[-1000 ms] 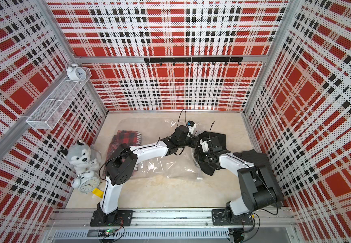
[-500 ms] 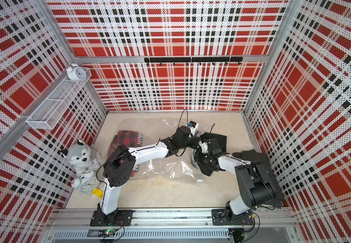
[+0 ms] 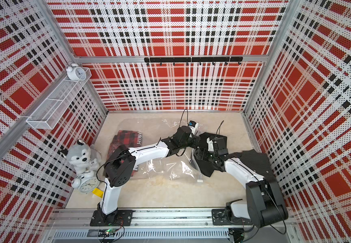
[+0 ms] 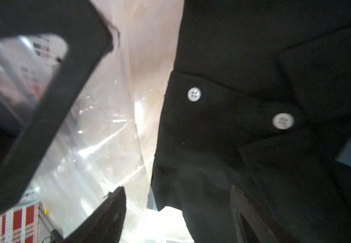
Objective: Place the folded shirt into the vacuum bag
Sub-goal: Place the shirt in the vacuum bag.
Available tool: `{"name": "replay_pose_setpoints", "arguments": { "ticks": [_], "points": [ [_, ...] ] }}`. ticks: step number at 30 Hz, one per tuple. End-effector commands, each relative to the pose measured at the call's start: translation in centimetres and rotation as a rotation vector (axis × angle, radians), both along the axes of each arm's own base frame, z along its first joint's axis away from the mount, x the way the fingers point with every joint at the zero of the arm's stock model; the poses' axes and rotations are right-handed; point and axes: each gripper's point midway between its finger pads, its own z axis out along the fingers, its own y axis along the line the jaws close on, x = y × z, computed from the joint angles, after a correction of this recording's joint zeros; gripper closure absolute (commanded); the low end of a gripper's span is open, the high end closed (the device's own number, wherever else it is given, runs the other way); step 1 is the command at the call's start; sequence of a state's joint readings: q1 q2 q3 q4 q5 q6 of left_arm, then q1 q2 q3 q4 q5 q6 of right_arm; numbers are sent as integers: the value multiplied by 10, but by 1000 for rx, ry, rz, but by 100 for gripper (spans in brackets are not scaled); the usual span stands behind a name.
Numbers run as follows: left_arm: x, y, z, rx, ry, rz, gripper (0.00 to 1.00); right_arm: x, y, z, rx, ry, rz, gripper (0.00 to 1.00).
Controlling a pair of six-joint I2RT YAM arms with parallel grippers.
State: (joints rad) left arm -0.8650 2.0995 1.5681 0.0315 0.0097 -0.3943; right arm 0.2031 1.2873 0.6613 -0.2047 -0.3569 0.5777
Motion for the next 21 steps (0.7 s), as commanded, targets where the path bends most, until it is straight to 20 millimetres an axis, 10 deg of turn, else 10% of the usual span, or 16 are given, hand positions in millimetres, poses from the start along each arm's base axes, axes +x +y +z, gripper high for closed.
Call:
{"name": "replay_pose_setpoints", "arguments": {
  "ticks": [1,12,21],
  "points": [
    [10,-5,-6,27,-15,11,100,2,-40,5,-90,-15,-88,17],
    [33,-21,-50,145,-10,25,100,59,-147,11,-207,-16,-310,15],
    [35,-25,-54,158,-6,19,100,117,-171,-24,-150,40,-331,14]
  ]
}}
